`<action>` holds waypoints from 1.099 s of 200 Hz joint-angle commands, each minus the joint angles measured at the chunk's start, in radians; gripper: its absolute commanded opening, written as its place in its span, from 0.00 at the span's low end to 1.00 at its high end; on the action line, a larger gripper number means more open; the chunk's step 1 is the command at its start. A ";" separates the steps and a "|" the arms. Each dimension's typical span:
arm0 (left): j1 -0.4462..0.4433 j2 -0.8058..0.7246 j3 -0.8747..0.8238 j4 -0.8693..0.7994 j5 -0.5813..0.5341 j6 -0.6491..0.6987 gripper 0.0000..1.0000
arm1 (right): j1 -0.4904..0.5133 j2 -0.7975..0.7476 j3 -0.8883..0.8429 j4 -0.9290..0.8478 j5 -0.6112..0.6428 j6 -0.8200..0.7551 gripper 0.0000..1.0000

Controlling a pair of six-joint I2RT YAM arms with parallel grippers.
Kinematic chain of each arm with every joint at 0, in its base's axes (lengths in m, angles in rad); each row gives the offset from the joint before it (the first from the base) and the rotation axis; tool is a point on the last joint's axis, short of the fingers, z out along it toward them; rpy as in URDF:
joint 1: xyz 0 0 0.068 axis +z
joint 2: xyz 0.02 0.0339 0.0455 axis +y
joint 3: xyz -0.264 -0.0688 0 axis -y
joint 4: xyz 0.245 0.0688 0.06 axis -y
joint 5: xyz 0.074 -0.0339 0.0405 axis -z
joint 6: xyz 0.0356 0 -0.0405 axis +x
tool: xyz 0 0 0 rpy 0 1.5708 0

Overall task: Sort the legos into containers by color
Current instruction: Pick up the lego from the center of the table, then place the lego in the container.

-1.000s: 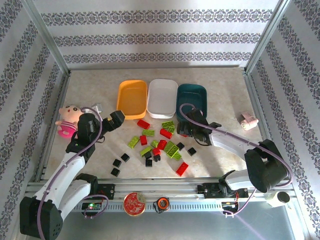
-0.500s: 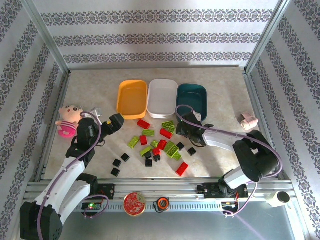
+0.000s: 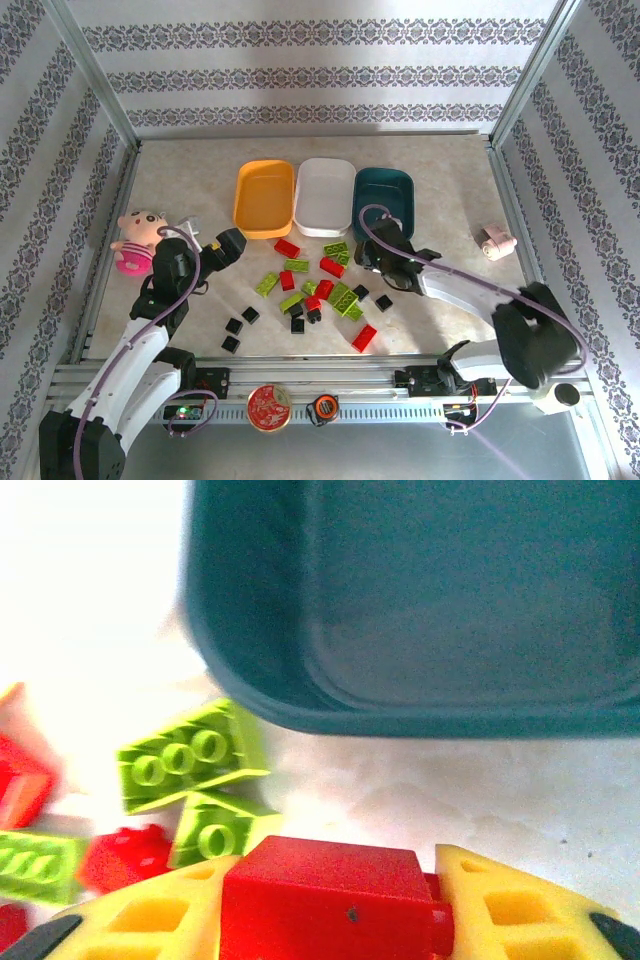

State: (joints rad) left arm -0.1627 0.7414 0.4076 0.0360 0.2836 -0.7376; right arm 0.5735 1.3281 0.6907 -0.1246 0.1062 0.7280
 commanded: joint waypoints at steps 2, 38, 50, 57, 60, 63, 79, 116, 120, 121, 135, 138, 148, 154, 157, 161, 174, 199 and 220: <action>-0.006 -0.012 -0.021 -0.022 -0.008 0.023 1.00 | -0.019 -0.052 0.076 -0.043 -0.007 -0.081 0.35; -0.006 -0.010 -0.028 -0.040 -0.013 0.031 1.00 | -0.148 0.076 0.233 -0.065 -0.017 -0.154 0.35; -0.005 -0.011 -0.033 -0.042 -0.014 0.030 1.00 | -0.190 0.144 0.283 -0.069 -0.021 -0.169 0.35; -0.005 -0.011 -0.033 -0.050 -0.015 0.031 1.00 | -0.210 0.181 0.313 -0.073 -0.016 -0.174 0.36; -0.006 -0.011 -0.033 -0.053 -0.016 0.032 1.00 | -0.217 0.198 0.324 -0.075 -0.017 -0.174 0.36; -0.006 -0.010 -0.033 -0.057 -0.016 0.033 1.00 | -0.225 0.214 0.334 -0.076 -0.019 -0.176 0.36; -0.006 -0.014 -0.039 -0.065 -0.014 0.030 1.00 | -0.259 0.290 0.388 -0.077 -0.040 -0.178 0.38; -0.006 -0.021 -0.052 -0.062 -0.012 0.018 1.00 | -0.295 0.403 0.472 -0.106 -0.071 -0.181 0.66; -0.005 -0.021 -0.054 -0.056 -0.012 0.016 1.00 | -0.298 0.403 0.472 -0.107 -0.077 -0.182 0.68; -0.005 -0.021 -0.054 -0.055 -0.012 0.016 1.00 | -0.299 0.403 0.471 -0.107 -0.078 -0.182 0.68; -0.006 -0.013 -0.057 -0.032 -0.009 0.007 1.00 | -0.300 0.375 0.455 -0.107 -0.082 -0.186 0.72; -0.005 -0.010 -0.058 -0.027 -0.009 0.006 1.00 | -0.300 0.364 0.450 -0.108 -0.083 -0.187 0.73; -0.006 -0.001 -0.060 -0.006 -0.008 0.004 1.00 | -0.299 0.322 0.425 -0.112 -0.087 -0.188 0.74; -0.006 0.006 -0.062 0.007 -0.008 0.002 1.00 | -0.298 0.288 0.405 -0.117 -0.089 -0.187 0.74; -0.005 0.009 -0.064 0.012 -0.005 0.002 1.00 | -0.297 0.271 0.395 -0.120 -0.090 -0.187 0.74; -0.006 0.012 -0.066 0.018 -0.005 0.001 1.00 | -0.294 0.248 0.378 -0.125 -0.093 -0.186 0.74; -0.006 0.025 -0.070 0.038 -0.003 -0.002 1.00 | -0.279 0.162 0.303 -0.137 -0.094 -0.182 0.75; -0.005 0.040 -0.084 0.078 0.002 -0.015 1.00 | -0.221 -0.002 0.143 -0.187 -0.084 -0.168 0.77; -0.005 0.045 -0.082 0.087 0.008 -0.015 1.00 | -0.162 -0.132 -0.011 -0.231 -0.071 -0.119 0.77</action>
State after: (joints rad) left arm -0.1627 0.7841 0.3359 0.0540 0.2810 -0.7406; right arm 0.3550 1.2987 0.8288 -0.2573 0.0273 0.5552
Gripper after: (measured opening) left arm 0.997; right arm 0.765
